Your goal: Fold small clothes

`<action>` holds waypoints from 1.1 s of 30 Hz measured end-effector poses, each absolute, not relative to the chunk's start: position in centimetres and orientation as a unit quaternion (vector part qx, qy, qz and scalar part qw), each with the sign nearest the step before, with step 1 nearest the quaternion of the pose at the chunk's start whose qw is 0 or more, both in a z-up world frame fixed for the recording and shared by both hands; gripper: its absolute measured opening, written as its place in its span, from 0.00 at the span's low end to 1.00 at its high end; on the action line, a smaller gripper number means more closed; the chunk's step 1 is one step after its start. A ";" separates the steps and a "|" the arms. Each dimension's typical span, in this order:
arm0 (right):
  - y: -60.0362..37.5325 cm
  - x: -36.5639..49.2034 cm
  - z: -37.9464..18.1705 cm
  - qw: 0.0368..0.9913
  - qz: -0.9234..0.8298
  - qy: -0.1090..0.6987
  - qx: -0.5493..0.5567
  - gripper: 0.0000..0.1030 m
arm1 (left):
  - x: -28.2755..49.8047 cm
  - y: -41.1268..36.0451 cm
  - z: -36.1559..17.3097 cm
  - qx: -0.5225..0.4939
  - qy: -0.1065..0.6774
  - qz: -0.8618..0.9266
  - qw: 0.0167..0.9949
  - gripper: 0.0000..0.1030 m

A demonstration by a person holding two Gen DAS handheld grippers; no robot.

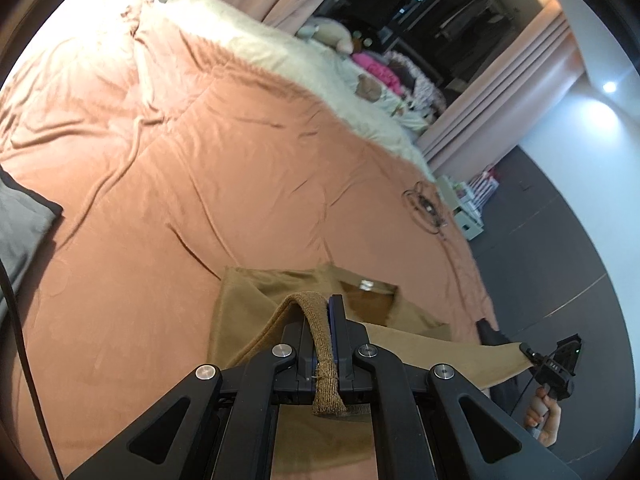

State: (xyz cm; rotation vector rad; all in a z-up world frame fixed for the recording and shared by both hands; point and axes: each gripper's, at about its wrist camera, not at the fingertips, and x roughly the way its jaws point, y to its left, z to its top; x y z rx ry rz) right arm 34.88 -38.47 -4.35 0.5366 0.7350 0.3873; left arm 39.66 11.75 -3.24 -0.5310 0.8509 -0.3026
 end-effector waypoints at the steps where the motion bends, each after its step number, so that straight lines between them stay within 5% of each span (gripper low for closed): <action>1: -38.1 35.7 -4.7 0.879 0.180 0.359 0.257 0.01 | 40.7 11.7 -4.3 -0.254 0.414 -0.142 0.863 0.04; 15: -34.6 45.8 -9.8 0.861 0.126 0.422 0.254 0.02 | 50.6 11.6 -14.2 -0.252 0.471 -0.089 0.841 0.04; 27: -32.6 50.5 -10.6 0.856 0.093 0.453 0.230 0.04 | 54.0 11.1 -17.2 -0.225 0.500 -0.048 0.835 0.08; 28: -32.6 50.3 -10.6 0.858 0.092 0.453 0.226 0.08 | 54.0 11.0 -17.2 -0.221 0.502 -0.048 0.834 0.09; 29: -32.5 50.0 -10.2 0.861 0.086 0.451 0.218 0.26 | 54.0 10.8 -16.9 -0.212 0.503 -0.049 0.836 0.09; 30: -32.6 49.4 -9.9 0.865 0.084 0.446 0.211 0.59 | 53.7 10.6 -16.6 -0.203 0.503 -0.051 0.839 0.13; 31: -32.5 49.2 -9.9 0.870 0.079 0.441 0.205 0.79 | 53.4 10.4 -16.3 -0.193 0.502 -0.052 0.841 0.16; 33: -32.4 48.1 -9.1 0.879 0.073 0.432 0.188 0.79 | 52.9 10.2 -15.7 -0.173 0.498 -0.046 0.848 0.44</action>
